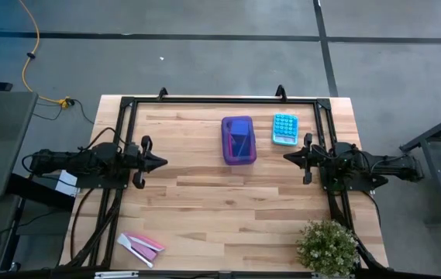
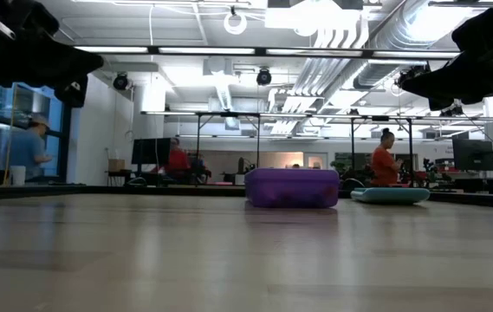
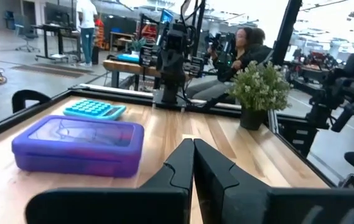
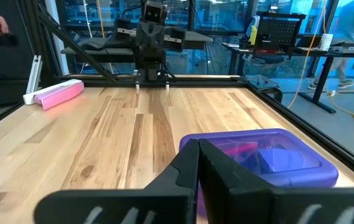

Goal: Pack school essentials
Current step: Return to Home Position

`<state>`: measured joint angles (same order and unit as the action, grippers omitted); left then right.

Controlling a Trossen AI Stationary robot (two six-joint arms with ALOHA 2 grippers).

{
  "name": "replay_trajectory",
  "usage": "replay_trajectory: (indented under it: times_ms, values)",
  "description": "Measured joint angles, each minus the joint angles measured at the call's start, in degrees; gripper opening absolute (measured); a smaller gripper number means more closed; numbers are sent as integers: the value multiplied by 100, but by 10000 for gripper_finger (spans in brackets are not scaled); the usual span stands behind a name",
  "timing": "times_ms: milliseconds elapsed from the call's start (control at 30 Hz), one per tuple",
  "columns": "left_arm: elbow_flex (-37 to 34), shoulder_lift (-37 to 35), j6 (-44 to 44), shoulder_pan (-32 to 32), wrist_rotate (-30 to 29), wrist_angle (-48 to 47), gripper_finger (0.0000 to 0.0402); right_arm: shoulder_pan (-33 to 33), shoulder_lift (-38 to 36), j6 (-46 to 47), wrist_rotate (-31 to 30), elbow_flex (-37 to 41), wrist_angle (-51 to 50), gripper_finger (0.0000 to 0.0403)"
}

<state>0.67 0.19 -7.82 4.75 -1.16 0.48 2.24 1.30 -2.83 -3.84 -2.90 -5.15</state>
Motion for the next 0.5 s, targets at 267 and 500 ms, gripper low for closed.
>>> replay_trajectory:
  times_ms: [267, 500]
  values:
    - [0, 0, -248, 0, 34, -4, 1, 0, 4, 0, -1, 0, 0, 0]
    - [1, 10, -249, 0, 34, -4, 1, 0, 4, 0, -2, 0, 0, 0]
